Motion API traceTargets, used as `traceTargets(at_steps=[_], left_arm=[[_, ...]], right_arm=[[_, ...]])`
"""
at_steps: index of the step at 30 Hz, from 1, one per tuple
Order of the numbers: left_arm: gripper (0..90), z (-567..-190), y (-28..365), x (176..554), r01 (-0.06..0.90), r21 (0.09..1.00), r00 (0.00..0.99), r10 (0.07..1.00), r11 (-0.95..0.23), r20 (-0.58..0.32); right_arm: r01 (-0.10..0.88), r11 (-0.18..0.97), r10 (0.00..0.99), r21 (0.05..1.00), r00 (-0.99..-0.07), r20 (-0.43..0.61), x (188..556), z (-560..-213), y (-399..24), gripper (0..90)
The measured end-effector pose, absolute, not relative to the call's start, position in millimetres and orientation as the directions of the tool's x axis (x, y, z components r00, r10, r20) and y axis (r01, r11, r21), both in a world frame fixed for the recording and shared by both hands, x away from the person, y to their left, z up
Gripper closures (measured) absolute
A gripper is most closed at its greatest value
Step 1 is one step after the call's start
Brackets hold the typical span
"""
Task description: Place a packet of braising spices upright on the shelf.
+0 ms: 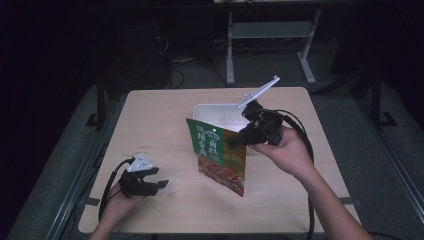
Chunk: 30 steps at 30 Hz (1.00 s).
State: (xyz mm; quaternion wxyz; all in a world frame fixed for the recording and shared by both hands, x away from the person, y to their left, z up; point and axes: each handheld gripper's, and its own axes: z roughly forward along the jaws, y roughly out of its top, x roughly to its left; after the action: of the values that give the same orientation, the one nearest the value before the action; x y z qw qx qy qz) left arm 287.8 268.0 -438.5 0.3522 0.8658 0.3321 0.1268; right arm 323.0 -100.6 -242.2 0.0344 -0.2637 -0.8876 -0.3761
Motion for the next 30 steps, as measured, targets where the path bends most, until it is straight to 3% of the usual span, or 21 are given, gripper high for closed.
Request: traceTargets(at_steps=[17, 30], left_arm=[[38.0, -439, 269, 289, 0.485, 0.698, 0.746, 0.665, -0.526, -0.017], [37.9, -439, 270, 289, 0.487, 0.699, 0.747, 0.665, -0.524, -0.022]], right_arm=[[0.546, 0.492, 0.607, 0.678, -0.774, 0.182, 358, -196, -138, 89.6], [0.568, 0.453, 0.688, 0.687, -0.713, 0.136, 387, -185, -142, 89.6]])
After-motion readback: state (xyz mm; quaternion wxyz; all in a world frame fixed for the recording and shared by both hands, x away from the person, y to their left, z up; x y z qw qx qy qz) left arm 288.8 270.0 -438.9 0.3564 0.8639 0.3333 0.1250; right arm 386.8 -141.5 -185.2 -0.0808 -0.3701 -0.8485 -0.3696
